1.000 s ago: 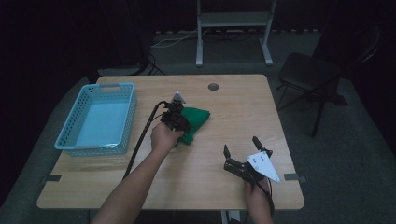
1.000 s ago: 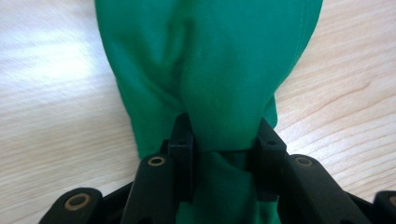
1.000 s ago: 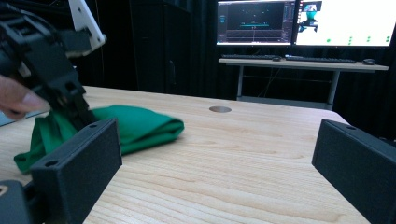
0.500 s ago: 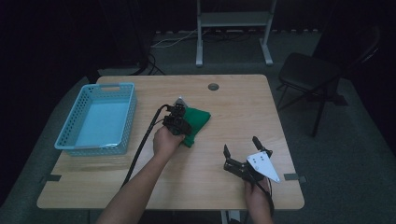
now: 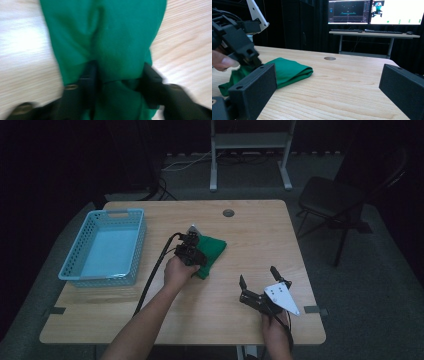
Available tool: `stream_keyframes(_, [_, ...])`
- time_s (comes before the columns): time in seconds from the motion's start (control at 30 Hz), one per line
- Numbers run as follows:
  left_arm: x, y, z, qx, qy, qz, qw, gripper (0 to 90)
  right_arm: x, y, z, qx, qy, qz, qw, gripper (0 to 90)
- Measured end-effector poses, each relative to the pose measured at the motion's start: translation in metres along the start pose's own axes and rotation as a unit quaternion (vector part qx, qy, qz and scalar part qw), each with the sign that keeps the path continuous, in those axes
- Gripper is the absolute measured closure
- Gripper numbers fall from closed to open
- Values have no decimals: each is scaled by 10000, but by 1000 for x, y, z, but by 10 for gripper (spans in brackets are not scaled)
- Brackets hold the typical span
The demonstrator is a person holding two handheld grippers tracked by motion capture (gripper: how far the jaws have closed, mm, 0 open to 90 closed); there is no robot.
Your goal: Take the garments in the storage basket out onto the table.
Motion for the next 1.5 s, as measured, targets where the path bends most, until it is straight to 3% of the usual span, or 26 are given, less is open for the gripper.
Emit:
stream_keyframes(0.03, [0,2,-1,-53,-27,117,9999,291,0,0,0,2,-2,1,10000,9])
stream_keyframes(0.2, [-10,4,-7,-91,337,302,9989,278,0,0,0,-16,8,4,10000,9])
stream_keyframes(0.27, [-14,3,-10,-179,510,252,9982,278,0,0,0,-17,8,4,10000,9])
stream_keyframes(0.33, [-16,2,-10,-228,517,211,9982,278,0,0,0,-16,9,5,10000,9])
stream_keyframes(0.47, [-15,0,-10,-118,539,-25,9985,278,0,0,0,-16,9,4,10000,9])
stream_keyframes(0.53, [-9,-3,-7,27,410,-323,9986,278,0,0,0,-18,10,5,10000,9])
stream_keyframes(0.8, [1,-2,-3,282,354,-734,9963,278,0,0,0,-16,10,4,10000,9])
stream_keyframes(1.03, [8,-1,4,608,521,-1182,9898,210,0,0,0,-20,10,-11,10000,9])
stream_keyframes(1.23, [8,-2,6,718,584,-1105,9896,207,-1,0,0,1,0,-13,10000,9])
stream_keyframes(1.33, [7,-3,6,718,617,-959,9909,200,-1,0,0,2,0,-13,10000,9])
stream_keyframes(1.4, [10,0,8,701,479,-561,9948,78,-1,0,0,-8,6,-11,10000,9])
stream_keyframes(1.43, [11,2,10,760,390,-495,9951,2,-1,0,0,-8,4,-12,10000,9])
stream_keyframes(1.5, [12,3,11,814,396,-604,9941,0,-1,0,0,2,-1,-13,10000,9])
Point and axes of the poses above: each handheld gripper's, and its own axes: x roughly forward along the jaws, z roughly out of its underside, y roughly to its right, the point moved 7 cm from there along x, roughly forward along the jaws, and after that the axes turned 8 degrees about -x, right-handed, at the moved point
